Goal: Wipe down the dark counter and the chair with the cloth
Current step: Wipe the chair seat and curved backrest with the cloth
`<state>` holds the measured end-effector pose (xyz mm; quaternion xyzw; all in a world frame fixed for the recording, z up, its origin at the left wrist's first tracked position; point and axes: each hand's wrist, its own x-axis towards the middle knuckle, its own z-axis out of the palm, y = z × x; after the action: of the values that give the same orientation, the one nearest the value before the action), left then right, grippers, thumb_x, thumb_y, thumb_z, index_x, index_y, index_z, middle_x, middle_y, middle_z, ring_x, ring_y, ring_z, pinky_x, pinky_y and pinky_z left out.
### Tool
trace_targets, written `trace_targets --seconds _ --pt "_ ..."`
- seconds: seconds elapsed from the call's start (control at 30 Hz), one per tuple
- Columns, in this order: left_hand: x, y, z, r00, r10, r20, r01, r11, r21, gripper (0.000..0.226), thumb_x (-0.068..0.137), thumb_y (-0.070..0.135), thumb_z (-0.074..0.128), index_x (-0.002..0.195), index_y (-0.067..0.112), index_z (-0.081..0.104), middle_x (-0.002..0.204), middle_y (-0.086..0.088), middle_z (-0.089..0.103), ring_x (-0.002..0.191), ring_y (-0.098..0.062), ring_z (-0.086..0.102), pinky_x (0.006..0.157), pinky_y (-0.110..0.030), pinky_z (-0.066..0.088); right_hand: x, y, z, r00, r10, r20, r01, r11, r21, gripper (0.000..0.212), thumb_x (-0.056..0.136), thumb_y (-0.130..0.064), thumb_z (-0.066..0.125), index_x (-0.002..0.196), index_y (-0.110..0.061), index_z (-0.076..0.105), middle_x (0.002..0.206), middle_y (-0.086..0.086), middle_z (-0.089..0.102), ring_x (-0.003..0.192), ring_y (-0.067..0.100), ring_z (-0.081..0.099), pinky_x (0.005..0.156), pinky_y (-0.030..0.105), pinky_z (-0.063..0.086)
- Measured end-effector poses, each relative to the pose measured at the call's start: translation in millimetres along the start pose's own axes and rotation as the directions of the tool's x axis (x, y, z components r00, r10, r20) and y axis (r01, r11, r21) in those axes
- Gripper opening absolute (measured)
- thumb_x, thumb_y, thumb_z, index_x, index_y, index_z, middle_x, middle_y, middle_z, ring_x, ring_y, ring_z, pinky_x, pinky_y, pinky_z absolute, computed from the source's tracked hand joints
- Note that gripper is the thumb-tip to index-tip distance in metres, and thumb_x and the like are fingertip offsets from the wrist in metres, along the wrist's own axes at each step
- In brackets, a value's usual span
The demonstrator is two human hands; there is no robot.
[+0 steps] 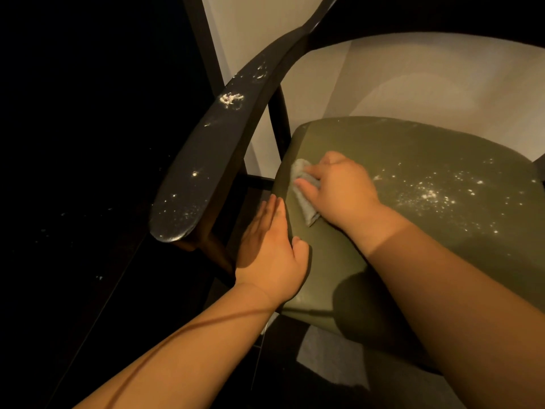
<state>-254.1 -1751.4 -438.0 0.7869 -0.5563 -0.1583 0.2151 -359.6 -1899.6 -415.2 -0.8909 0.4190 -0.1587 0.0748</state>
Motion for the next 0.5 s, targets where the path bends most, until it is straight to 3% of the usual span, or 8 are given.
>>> trace_targets --seconds 0.07,0.13,0.23,0.37,0.5 --pt "0 1 0 1.000 0.003 -0.008 -0.003 1.000 0.013 0.082 0.094 0.037 0.039 0.169 0.017 0.012 0.175 -0.002 0.016 0.161 -0.016 0.011 0.128 -0.028 0.006 0 -17 14 0.989 -0.138 0.046 0.136 0.990 0.046 0.031 0.095 -0.038 0.063 0.106 -0.014 0.078 0.097 0.016 0.061 0.079 0.038 0.063 0.071 0.040 0.049" --pt "-1 1 -1 1.000 -0.003 0.000 0.003 1.000 0.007 0.083 0.092 0.038 0.040 0.169 0.017 0.014 0.175 -0.003 0.017 0.161 -0.016 0.012 0.129 -0.029 0.008 3 -18 19 0.987 -0.151 0.058 0.149 0.988 0.037 0.030 0.097 -0.037 0.061 0.107 -0.013 0.077 0.099 0.017 0.061 0.081 0.039 0.063 0.073 0.040 0.046" --pt "-2 0 -2 1.000 -0.013 -0.001 0.013 1.000 0.001 0.079 0.098 0.035 0.049 0.168 0.019 0.017 0.175 -0.002 0.016 0.161 -0.016 0.012 0.129 -0.031 0.009 12 9 12 0.999 -0.014 0.053 0.018 0.997 -0.075 0.039 0.103 -0.043 0.050 0.128 -0.020 0.069 0.111 0.017 0.059 0.091 0.039 0.062 0.077 0.040 0.042" --pt "0 2 -1 1.000 -0.020 -0.003 0.020 1.000 0.016 0.079 0.100 0.040 0.049 0.168 0.021 0.014 0.176 0.000 0.011 0.161 -0.016 0.009 0.124 -0.028 0.005 15 34 0 0.983 0.180 -0.024 -0.182 0.976 -0.120 0.042 0.103 -0.044 0.049 0.131 -0.019 0.067 0.112 0.019 0.057 0.093 0.041 0.061 0.079 0.041 0.046" --pt "0 3 -3 1.000 0.002 0.012 -0.002 0.999 0.045 0.080 0.100 0.038 0.050 0.168 0.020 0.014 0.176 -0.003 0.011 0.161 -0.017 0.009 0.126 -0.030 0.008 -10 0 5 0.999 0.000 0.052 -0.003 0.999 0.044 0.041 0.101 -0.042 0.057 0.129 -0.014 0.069 0.110 0.017 0.059 0.090 0.038 0.062 0.078 0.043 0.053"
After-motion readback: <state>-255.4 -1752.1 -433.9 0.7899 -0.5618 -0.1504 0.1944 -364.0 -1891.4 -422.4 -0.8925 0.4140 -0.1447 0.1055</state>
